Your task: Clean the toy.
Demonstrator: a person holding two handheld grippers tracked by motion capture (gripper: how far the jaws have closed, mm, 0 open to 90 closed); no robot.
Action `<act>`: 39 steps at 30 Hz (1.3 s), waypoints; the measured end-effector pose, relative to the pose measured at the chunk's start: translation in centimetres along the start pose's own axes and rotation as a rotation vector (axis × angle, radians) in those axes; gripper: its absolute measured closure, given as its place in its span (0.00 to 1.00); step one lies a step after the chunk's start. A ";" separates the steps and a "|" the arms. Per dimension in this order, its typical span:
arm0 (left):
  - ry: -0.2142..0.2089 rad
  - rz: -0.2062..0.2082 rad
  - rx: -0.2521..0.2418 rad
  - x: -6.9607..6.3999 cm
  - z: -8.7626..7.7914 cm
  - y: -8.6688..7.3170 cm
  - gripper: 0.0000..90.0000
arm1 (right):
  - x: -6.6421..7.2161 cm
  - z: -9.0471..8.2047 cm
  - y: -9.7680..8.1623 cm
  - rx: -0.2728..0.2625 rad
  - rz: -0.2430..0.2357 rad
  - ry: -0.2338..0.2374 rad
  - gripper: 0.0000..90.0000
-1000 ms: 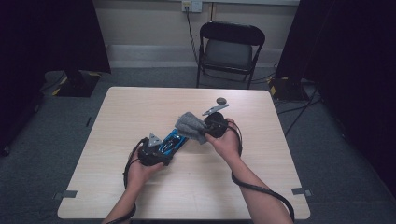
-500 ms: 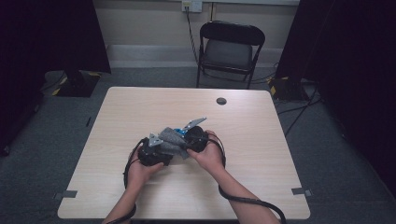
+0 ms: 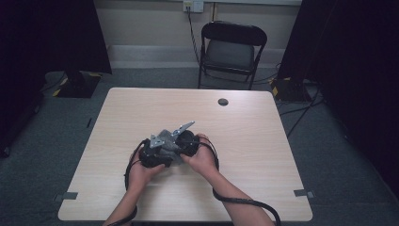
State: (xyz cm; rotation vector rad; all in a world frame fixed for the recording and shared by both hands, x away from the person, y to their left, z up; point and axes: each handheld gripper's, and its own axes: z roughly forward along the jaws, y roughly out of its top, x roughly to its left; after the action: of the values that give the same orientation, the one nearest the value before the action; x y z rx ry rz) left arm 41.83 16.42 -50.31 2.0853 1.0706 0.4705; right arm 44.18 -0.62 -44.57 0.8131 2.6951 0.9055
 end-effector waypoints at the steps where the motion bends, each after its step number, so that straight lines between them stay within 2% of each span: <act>1: 0.000 0.000 0.000 0.0 0.0 0.0 0.27 | 0.0 0.0 0.0 0.004 -0.003 0.000 0.88; 10: -0.001 -0.004 0.000 0.0 0.0 0.0 0.27 | -0.1 0.3 0.0 0.016 0.000 -0.006 0.88; 19: -0.002 -0.005 -0.001 0.0 0.0 0.0 0.27 | -0.9 0.2 0.8 0.048 -0.020 -0.042 0.88; 23: -0.001 -0.001 0.000 0.0 0.0 0.0 0.27 | -2.2 0.3 0.9 0.050 0.022 -0.048 0.88; 39: -0.001 0.005 0.001 0.1 0.0 0.0 0.27 | -5.1 1.0 1.6 0.072 0.083 -0.090 0.88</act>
State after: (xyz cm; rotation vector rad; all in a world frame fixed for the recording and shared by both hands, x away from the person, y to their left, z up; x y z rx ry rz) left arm 41.91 16.47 -50.30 2.0892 1.0660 0.4712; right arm 49.48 -1.84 -44.36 0.9631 2.6473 0.7731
